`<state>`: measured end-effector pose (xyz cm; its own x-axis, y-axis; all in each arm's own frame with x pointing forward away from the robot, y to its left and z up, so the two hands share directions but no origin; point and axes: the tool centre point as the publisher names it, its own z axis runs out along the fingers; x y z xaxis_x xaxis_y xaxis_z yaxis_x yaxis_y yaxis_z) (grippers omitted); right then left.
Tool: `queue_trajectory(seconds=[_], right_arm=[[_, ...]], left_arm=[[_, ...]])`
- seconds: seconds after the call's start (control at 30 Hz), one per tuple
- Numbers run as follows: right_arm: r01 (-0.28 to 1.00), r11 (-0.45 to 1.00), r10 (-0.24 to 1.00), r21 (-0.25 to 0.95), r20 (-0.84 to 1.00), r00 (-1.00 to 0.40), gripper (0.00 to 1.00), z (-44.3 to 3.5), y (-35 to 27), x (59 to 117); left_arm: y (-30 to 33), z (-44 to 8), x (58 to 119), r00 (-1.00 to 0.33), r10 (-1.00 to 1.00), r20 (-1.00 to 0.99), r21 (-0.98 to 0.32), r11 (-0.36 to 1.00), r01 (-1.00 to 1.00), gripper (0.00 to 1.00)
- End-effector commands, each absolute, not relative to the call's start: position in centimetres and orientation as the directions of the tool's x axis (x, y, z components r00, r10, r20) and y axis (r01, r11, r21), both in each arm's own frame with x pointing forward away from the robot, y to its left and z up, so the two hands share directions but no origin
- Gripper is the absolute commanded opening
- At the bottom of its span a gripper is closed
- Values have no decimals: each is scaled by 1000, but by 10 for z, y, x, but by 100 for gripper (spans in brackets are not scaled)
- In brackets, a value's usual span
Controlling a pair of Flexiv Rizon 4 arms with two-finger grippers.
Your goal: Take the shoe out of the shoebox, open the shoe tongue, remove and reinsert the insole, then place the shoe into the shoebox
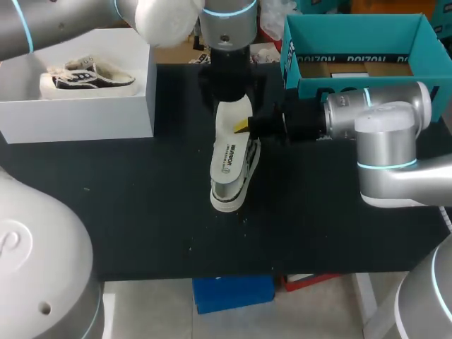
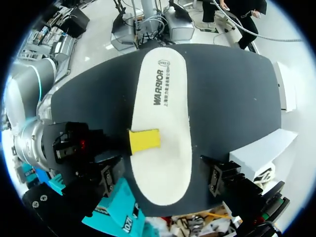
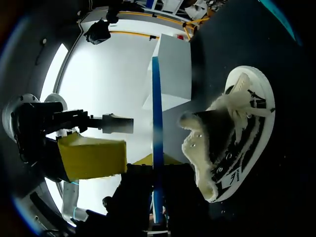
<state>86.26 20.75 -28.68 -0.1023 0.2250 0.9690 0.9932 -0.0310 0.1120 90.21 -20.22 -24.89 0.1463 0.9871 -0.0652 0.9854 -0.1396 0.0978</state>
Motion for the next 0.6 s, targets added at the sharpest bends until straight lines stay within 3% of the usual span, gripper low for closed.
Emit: queue_trajectory(seconds=[0.03, 0.6], right_arm=[[993, -31, 227, 111, 969, -101, 0, -287, 208, 863], [993, -31, 227, 111, 969, -101, 0, -287, 208, 863]], left_arm=[[-193, -248, 875, 153, 986, -72, 128, -143, 981, 100], [-185, -243, 817, 159, 984, -75, 140, -148, 979, 100]])
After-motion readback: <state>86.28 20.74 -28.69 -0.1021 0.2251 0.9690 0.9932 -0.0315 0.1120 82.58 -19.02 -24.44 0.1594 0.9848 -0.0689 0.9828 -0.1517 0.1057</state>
